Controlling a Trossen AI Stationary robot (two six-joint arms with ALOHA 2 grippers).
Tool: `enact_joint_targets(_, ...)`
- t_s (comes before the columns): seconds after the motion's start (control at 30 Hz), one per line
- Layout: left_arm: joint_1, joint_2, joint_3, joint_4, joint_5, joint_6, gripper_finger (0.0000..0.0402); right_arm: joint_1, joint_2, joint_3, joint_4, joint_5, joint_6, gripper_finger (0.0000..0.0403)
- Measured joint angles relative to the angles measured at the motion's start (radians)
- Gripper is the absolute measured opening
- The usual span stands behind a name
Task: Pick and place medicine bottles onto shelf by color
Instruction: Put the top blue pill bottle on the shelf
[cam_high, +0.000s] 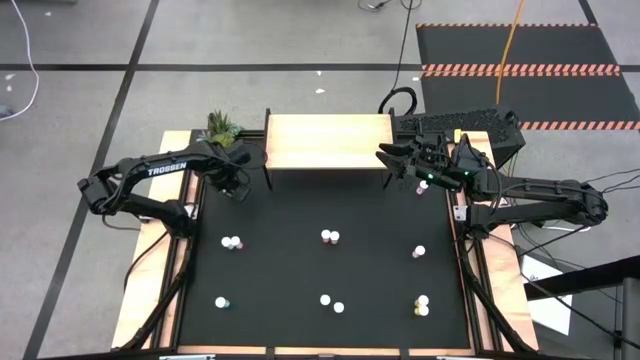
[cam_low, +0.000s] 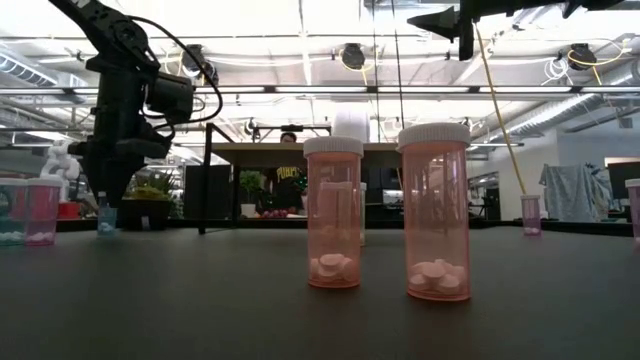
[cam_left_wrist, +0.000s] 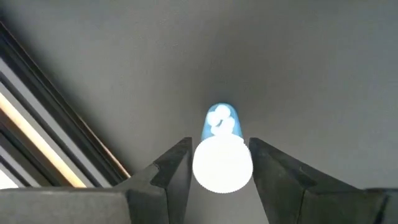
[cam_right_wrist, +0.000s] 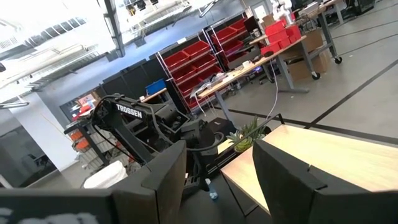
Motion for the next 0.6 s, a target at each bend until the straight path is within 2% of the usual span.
enact_joint_targets(0.2, 0.0, 0.0, 0.0, -0.002, 0.0, 0.001, 0.0153, 0.0, 0.0, 0.0, 0.0, 0.0, 0.002, 0.018)
enact_joint_targets(0.43, 0.0, 0.0, 0.0, -0.001, -0.002, -0.002, 0.0106, 0.0, 0.0, 0.0, 0.0, 0.0, 0.002, 0.018)
enact_joint_targets(0.6, 0.0, -0.01, 0.006, -0.026, 0.001, -0.008, 0.0121, 0.0, 0.0, 0.0, 0.0, 0.0, 0.009, 0.018)
